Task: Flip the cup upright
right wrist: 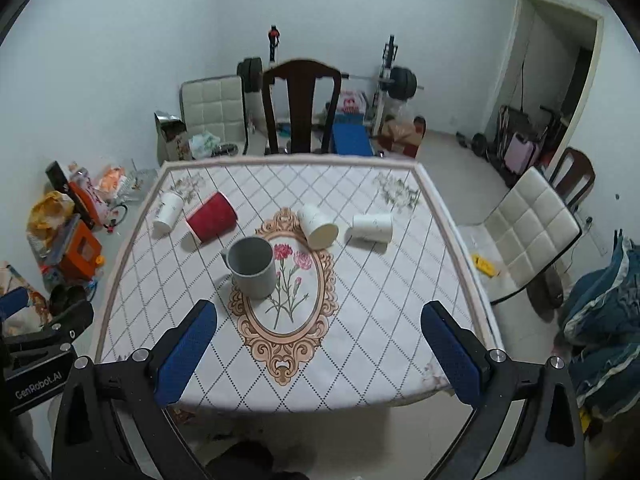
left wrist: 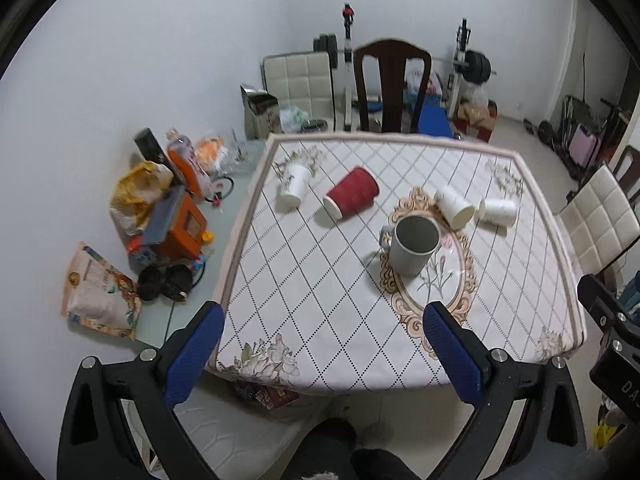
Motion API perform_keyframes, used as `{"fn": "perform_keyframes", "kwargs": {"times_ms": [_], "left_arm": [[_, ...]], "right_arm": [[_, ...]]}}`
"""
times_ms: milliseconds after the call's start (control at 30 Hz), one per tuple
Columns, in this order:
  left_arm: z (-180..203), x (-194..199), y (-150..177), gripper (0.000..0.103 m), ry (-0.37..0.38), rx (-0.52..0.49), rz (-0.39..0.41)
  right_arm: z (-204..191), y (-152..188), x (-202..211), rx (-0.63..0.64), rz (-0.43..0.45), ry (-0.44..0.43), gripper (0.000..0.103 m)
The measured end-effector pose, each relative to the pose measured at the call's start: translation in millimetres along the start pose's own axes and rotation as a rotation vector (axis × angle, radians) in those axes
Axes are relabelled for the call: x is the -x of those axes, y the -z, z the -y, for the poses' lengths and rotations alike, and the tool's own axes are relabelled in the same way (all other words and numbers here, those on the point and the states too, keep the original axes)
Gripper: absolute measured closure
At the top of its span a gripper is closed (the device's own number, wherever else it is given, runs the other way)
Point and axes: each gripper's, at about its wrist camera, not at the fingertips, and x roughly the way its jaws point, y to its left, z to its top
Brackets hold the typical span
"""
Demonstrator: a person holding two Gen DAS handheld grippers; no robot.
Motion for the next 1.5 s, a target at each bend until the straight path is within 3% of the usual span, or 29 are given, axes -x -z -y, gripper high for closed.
{"fn": "perform_keyframes", "kwargs": {"times_ms": [267,467,1500], "left_arm": [[-7,47,7,0.001,0.008,0.013,0.051],[-9,63,11,0.001,-0.003,0.019,0.074],[-8,68,9,0.000,-0.019,0.026,0.097]], "right_arm": [[5,-1,70,0.007,0.064,-0.037,0.000],[4,-1,93,0.023,0.086,-0.046,0.000],[4,1,85,0.027,0.061,-0.037,0.000]]}}
